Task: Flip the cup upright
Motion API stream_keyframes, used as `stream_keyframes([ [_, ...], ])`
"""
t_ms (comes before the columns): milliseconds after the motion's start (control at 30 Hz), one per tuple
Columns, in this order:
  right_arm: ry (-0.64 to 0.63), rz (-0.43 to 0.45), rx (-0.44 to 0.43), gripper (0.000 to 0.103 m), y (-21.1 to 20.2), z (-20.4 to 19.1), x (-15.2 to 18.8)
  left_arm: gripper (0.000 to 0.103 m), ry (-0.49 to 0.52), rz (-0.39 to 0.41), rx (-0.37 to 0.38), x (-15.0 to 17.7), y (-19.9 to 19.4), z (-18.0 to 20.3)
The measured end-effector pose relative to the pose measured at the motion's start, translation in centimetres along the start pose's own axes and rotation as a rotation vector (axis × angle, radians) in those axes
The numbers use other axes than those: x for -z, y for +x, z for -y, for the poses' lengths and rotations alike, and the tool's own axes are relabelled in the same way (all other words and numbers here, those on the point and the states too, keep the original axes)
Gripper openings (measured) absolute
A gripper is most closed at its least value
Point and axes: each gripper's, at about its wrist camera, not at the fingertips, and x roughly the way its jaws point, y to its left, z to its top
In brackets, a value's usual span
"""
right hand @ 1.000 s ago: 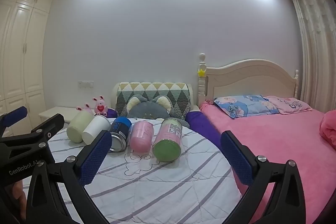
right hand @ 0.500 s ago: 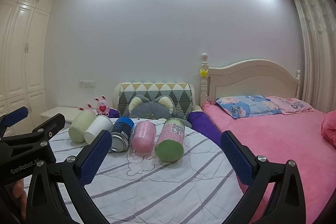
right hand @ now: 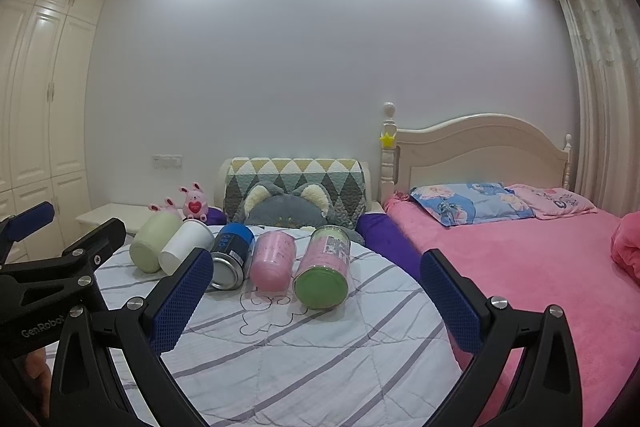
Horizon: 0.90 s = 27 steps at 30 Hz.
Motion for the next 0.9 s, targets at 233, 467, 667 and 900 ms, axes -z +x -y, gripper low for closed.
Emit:
stream_keyframes([
  [233, 0.004, 0.000, -0.001, 0.103, -0.1, 0.3, -0.1, 0.103, 0.008, 0.002, -0.005, 0.1, 0.1, 0.3],
  [467, 0.001, 0.000, 0.002, 0.103, -0.2, 0.3, -0.1, 0.103, 0.007, -0.003, -0.004, 0.2, 0.0, 0.3],
  [667, -0.008, -0.008, 0.001, 0.103, -0.3, 0.4, -0.2, 0.103, 0.002, -0.025, -0.001, -0.1, 0.1, 0.2],
  [900, -0.039, -0.072, -0.008, 0.103, 1.0, 0.2, -0.9, 0.103, 0.014, -0.103, -0.008, -0.5, 1.5, 0.0],
])
